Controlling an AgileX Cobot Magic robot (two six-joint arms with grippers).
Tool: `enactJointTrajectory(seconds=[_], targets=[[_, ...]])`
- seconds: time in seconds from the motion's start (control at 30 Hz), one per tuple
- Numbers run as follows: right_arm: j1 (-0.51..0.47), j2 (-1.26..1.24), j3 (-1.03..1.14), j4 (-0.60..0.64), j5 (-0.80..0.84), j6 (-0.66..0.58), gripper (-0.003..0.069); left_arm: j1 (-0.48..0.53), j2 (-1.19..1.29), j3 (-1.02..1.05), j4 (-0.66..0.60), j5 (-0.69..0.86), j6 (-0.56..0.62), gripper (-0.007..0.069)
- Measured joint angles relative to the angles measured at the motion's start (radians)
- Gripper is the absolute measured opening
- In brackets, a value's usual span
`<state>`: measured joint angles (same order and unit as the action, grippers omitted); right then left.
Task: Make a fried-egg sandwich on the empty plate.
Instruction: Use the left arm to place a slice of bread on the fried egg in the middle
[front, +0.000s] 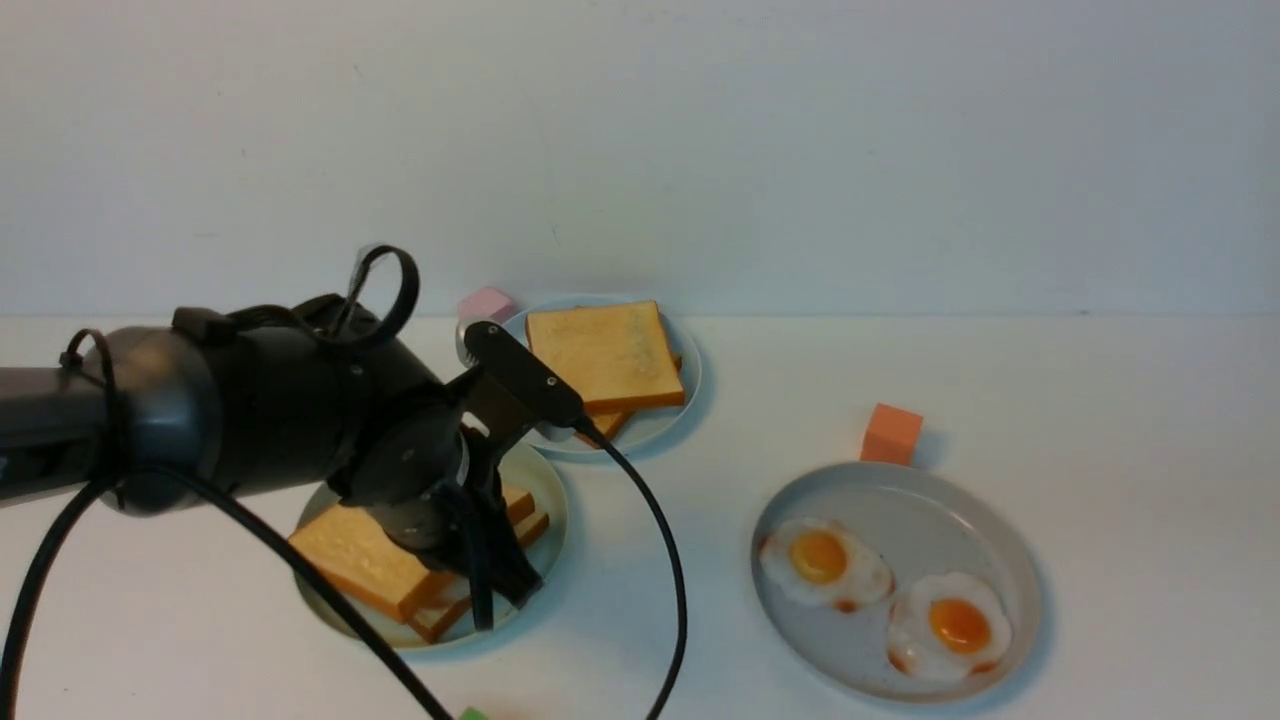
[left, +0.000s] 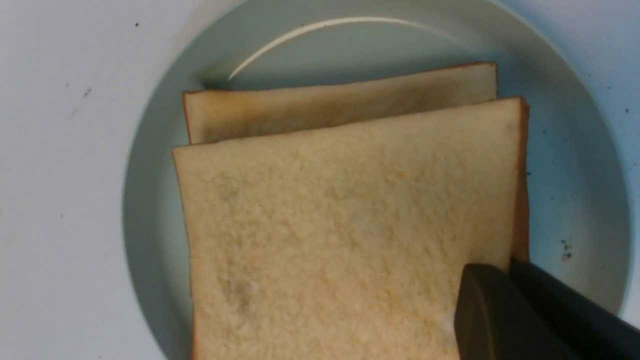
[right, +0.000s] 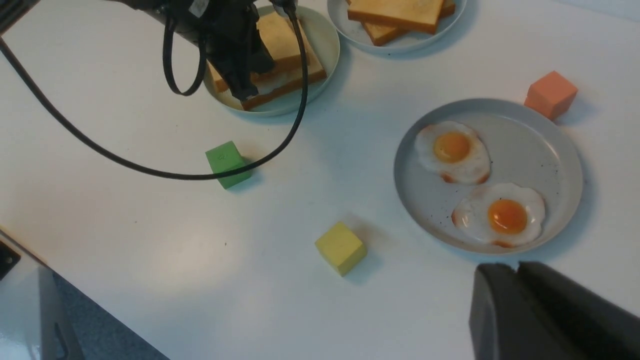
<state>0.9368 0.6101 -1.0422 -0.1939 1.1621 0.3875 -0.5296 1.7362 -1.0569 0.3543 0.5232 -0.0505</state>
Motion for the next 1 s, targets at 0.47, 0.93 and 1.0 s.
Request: enactJointTrajectory(seconds=[0.47, 0.93, 1.0], targets=[[0.000, 0.000, 0.000, -0.006, 0.000, 0.000, 0.0085, 0.000, 0.000, 0.000, 0.000, -0.038, 0.003, 0.0074], [0.000, 0.000, 0.000, -0.010, -0.002, 0.000, 0.0094, 0.000, -0.002, 0.000, -0.014, -0.032, 0.010, 0.0292], [0.000, 0.000, 0.000, -0.010, -0.008, 0.000, 0.0095, 0.000, -0.006, 0.000, -0.034, -0.026, 0.010, 0.0308]])
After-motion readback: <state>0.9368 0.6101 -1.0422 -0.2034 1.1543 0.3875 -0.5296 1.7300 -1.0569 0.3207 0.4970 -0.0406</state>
